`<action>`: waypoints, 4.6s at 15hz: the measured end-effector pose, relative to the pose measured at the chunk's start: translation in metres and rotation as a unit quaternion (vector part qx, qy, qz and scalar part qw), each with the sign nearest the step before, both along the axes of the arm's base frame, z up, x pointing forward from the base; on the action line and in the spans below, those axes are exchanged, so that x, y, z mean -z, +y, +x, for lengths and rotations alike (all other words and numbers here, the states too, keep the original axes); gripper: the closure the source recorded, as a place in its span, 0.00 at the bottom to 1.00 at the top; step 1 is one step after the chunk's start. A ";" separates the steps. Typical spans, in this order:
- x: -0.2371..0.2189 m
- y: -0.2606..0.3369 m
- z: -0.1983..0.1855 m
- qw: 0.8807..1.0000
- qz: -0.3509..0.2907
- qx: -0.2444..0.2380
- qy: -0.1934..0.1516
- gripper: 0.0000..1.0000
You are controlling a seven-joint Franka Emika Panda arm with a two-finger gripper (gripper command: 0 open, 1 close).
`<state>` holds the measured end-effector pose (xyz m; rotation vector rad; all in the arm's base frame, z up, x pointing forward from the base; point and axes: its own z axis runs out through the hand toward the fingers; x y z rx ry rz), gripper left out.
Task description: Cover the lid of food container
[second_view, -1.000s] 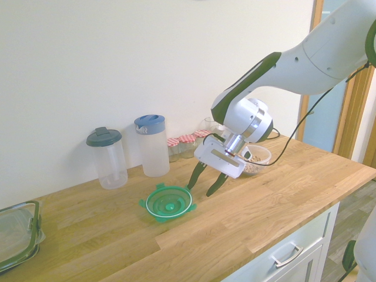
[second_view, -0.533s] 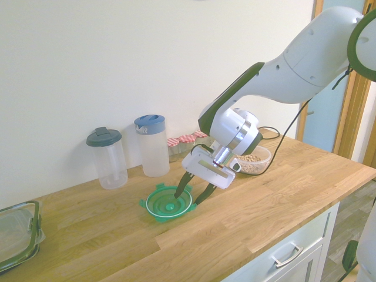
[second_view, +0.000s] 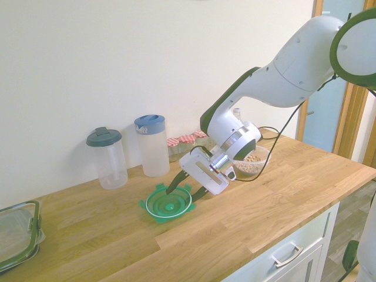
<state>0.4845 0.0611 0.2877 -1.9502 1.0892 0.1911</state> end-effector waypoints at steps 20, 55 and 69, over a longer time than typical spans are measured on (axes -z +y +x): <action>0.015 -0.007 0.013 1.000 0.006 -0.003 0.006 1.00; -0.258 -0.109 -0.002 0.540 -0.837 0.024 0.086 1.00; -0.108 -0.083 0.006 0.346 -0.935 0.054 0.061 1.00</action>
